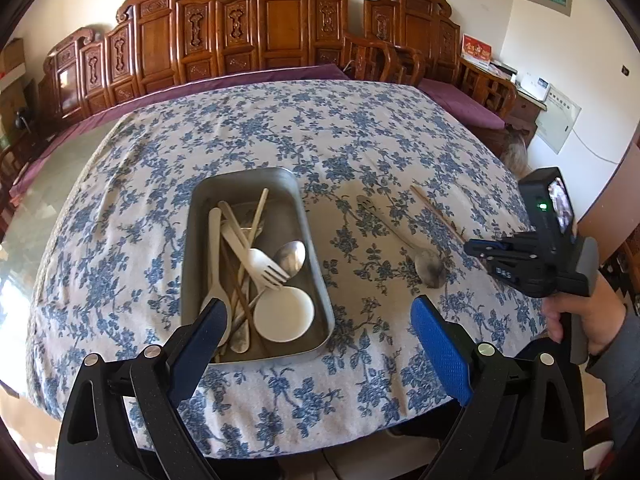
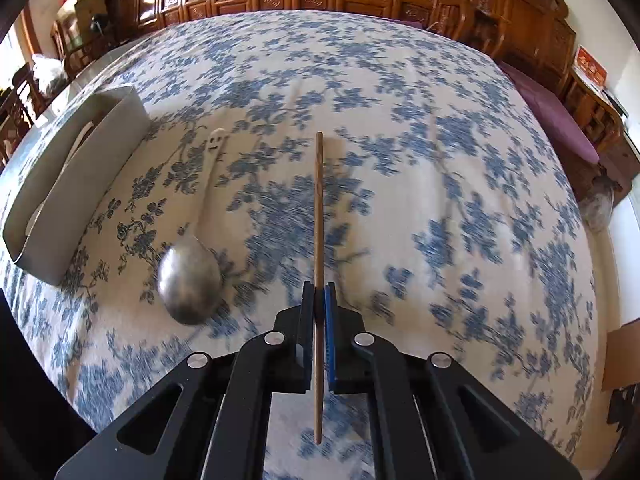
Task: Organize utensils
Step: 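Grasp a bamboo chopstick from the table with the right tool, then close the left tool on the smiley-face metal spoon and lift it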
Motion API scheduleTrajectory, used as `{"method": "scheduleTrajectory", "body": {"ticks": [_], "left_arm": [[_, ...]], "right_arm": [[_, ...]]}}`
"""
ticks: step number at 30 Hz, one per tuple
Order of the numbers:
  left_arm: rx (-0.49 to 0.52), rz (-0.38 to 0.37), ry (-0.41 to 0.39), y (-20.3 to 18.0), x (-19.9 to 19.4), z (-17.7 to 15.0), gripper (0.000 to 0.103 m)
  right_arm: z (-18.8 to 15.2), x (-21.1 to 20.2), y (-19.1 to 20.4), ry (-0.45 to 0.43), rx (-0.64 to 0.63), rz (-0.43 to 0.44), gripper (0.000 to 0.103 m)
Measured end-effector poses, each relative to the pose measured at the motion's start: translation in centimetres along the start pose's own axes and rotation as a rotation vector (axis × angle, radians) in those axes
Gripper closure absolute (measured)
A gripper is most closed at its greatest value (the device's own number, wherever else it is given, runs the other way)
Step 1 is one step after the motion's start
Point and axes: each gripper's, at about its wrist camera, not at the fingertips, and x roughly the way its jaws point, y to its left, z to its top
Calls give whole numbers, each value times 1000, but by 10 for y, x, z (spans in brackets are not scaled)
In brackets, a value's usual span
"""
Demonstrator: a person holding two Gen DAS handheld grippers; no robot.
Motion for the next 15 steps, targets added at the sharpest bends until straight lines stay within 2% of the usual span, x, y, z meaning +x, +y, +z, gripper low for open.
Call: {"method": "scheduleTrajectory", "body": {"ticks": [6, 12, 15], "left_arm": [[11, 1, 15, -17, 15, 9, 14], [50, -1, 24, -44, 30, 24, 14], [69, -9, 42, -60, 44, 34, 22]], "right_arm": [[-14, -25, -20, -46, 16, 15, 97], [-22, -34, -34, -71, 30, 24, 97], [-22, -35, -41, -76, 52, 37, 97]]}}
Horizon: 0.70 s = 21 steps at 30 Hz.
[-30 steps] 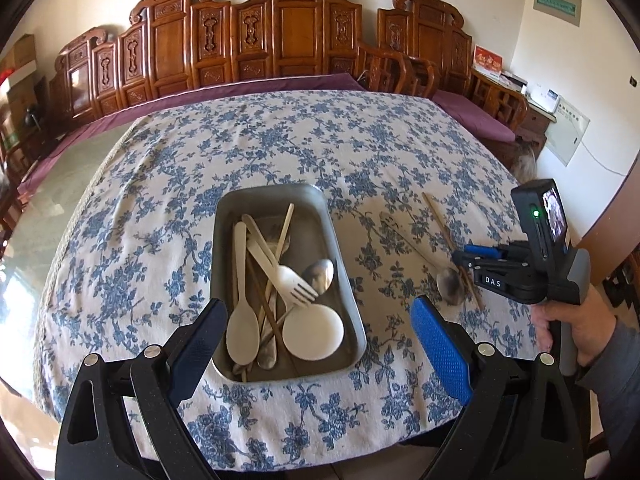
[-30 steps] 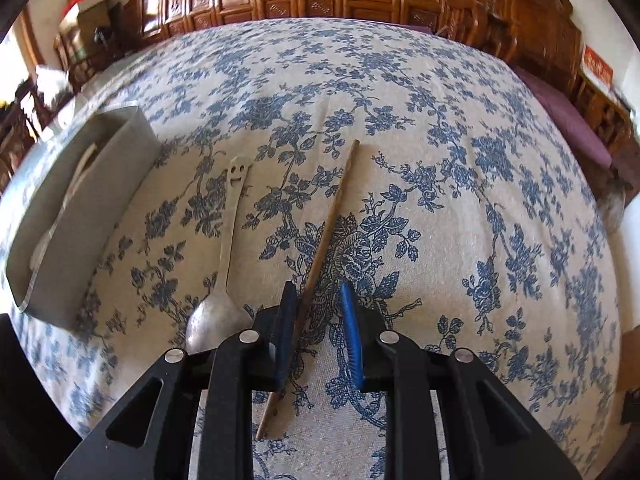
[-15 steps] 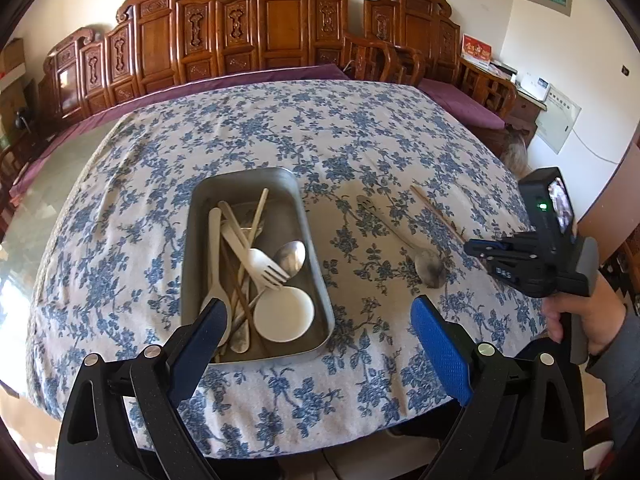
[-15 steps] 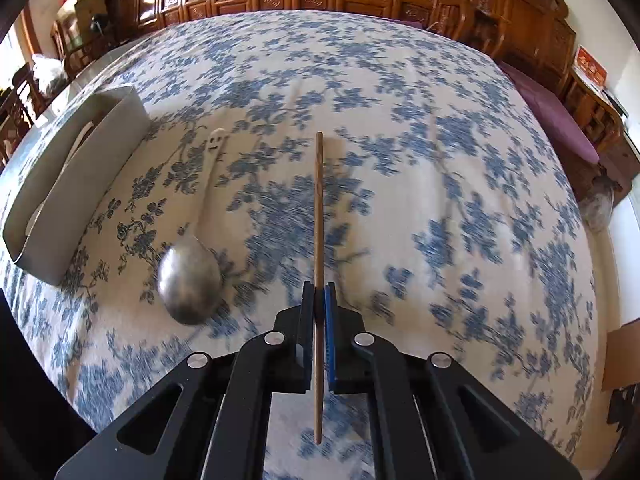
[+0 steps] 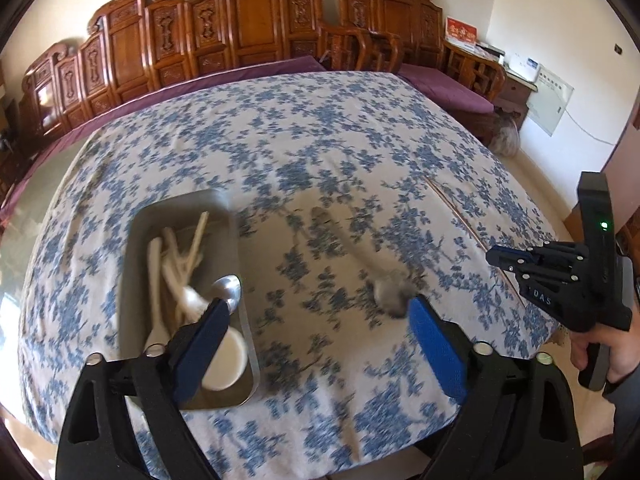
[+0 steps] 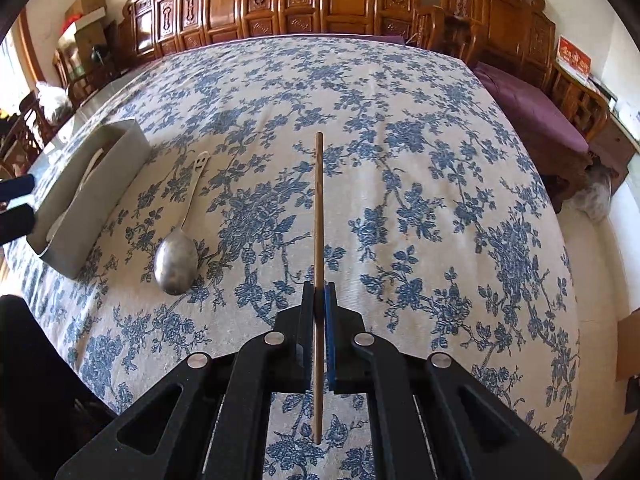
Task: Organize utensils
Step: 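Close the left tool on the smiley-face metal spoon and lift it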
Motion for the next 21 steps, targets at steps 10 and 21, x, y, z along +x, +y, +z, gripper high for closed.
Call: {"method": "scheduleTrajectory", "body": {"ticks": [10, 21], "left_arm": [[-28, -55, 147, -33, 74, 22, 55], [-187, -90, 250, -31, 129, 26, 67]], "right_arm": [[1, -1, -16, -10, 47, 28, 97], [2, -3, -18, -14, 75, 68, 97]]}}
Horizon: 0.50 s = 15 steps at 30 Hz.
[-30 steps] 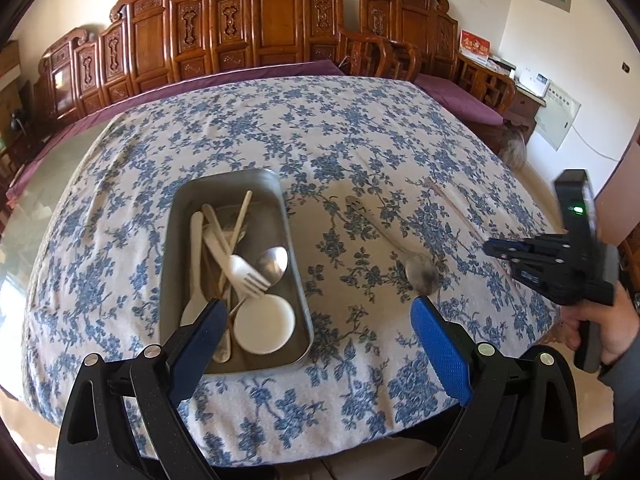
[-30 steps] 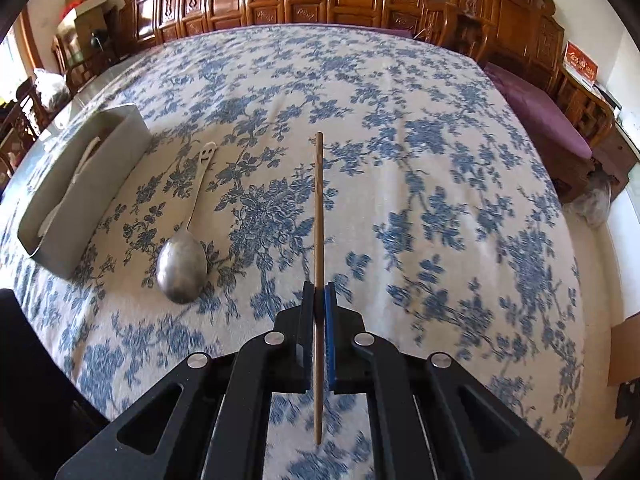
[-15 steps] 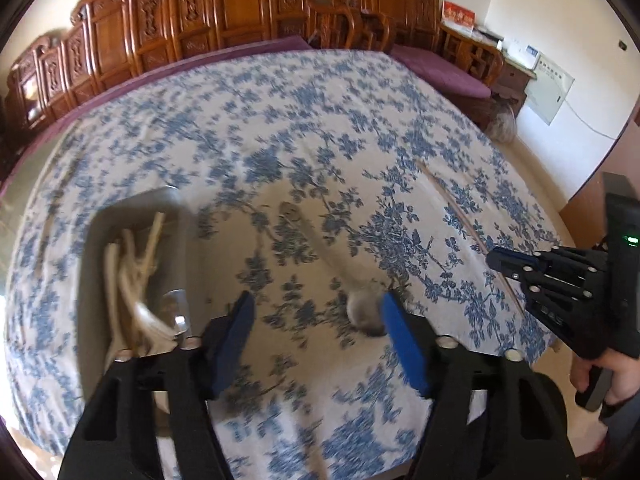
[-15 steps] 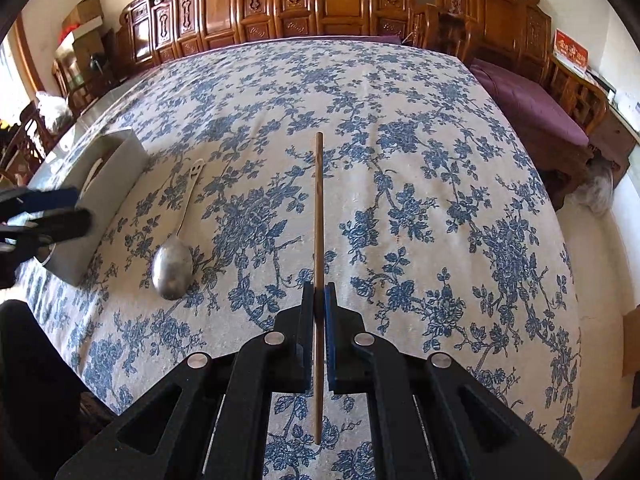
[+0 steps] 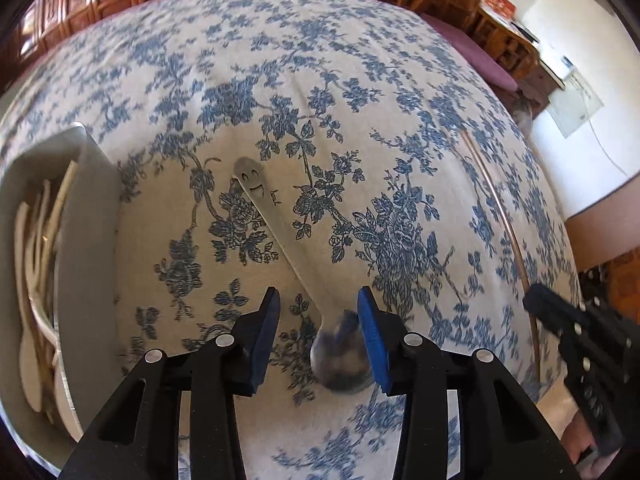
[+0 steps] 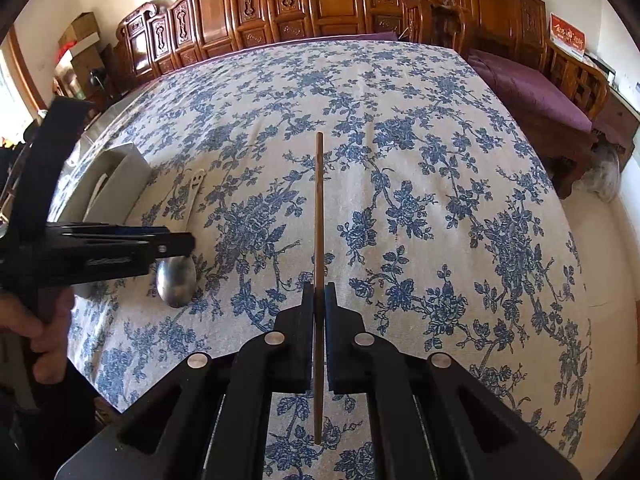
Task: Organize utensils
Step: 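Close the left tool on the smiley-face metal spoon and lift it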
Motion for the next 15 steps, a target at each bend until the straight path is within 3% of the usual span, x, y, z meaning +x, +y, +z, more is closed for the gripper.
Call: {"method": "scheduleTrajectory", "body": {"ticks": [1, 8, 15], "left_arm": [[-3, 7, 0, -1, 0, 1, 73], [19, 51, 10, -7, 4, 7, 89], [41, 95, 18, -8, 6, 10, 90]], "right_arm": [[0, 0, 1, -1, -2, 1, 97], [2, -4, 0, -11, 8, 13, 97], [1, -2, 0, -1, 13, 9, 97]]}}
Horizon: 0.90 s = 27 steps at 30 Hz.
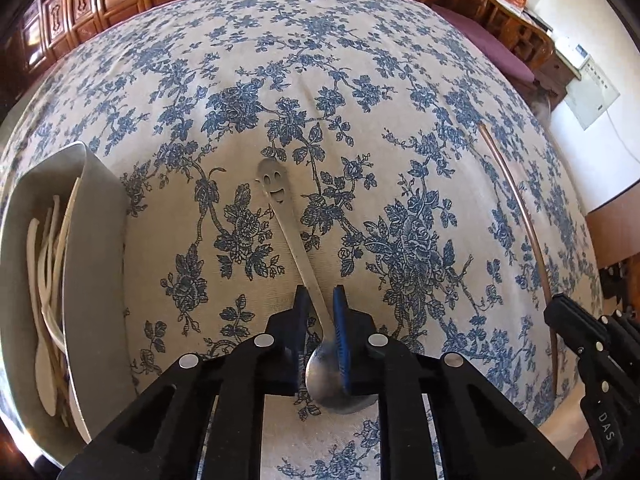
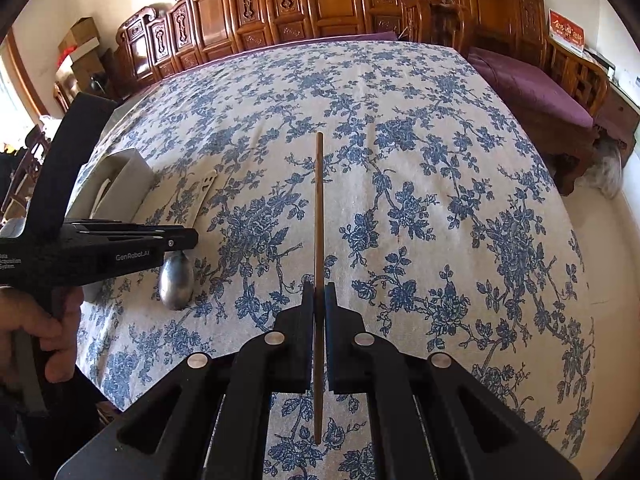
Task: Organize utensils
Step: 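Close the left tool on the smiley-face metal spoon and lift it, then carry the smiley-face spoon into the grey tray and open the left tool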
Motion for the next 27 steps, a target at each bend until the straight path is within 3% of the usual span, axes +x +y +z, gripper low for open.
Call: {"method": "scheduleTrajectory", "body": {"ticks": [8, 15, 27], "left_arm": [[1, 36, 5, -4, 4, 7, 90], [69, 69, -1, -10, -1, -5, 98], [131, 59, -137, -1, -55, -28, 98]], "right_arm": [[0, 2, 4, 6, -9, 3, 97], [1, -1, 0, -3, 2, 3, 97], [3, -7, 14, -16, -34, 9, 97]]}}
